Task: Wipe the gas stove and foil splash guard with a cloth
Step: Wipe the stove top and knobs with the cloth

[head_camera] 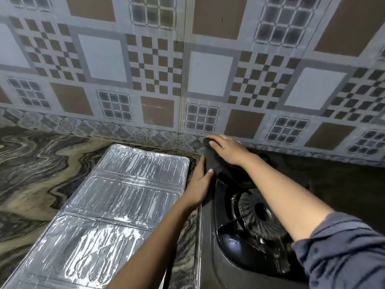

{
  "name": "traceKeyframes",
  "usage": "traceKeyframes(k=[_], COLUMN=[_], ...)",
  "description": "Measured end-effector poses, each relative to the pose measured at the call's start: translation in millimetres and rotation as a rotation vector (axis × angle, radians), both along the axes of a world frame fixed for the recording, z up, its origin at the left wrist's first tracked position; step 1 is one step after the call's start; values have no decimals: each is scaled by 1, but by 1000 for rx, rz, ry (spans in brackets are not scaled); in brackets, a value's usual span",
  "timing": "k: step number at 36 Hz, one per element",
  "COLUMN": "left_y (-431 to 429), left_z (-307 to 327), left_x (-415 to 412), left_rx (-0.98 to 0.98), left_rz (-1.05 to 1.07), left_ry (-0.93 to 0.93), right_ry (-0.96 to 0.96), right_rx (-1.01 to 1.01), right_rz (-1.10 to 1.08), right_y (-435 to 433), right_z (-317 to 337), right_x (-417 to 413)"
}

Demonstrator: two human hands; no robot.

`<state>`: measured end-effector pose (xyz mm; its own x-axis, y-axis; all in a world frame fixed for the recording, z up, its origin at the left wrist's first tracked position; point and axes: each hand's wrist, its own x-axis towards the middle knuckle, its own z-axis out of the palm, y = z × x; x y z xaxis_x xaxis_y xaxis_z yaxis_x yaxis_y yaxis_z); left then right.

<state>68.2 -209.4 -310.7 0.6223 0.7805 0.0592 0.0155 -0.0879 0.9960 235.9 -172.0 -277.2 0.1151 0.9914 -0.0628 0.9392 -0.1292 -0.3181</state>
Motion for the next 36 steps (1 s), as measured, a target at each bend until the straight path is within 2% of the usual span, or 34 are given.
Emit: traceKeyframes(k=[6,15,20,26,36], left_y=[18,38,49,63,62], left_z=[8,13,16,22,42], left_x=[13,36,44,55,87], left_rx=[51,195,333,527,647], left_rz=[22,106,157,104,-40], left_ry=[42,287,409,575,807], right_ry=[50,150,169,100,38], right_rx=[-113,-257,-175,-84,-56], right_rz=[-46,-12,-59,-122,-232], right_y=[-3,-15,-35,-61,-103], right_z=[6,14,10,7,10], right_x=[12,53,76,94,129])
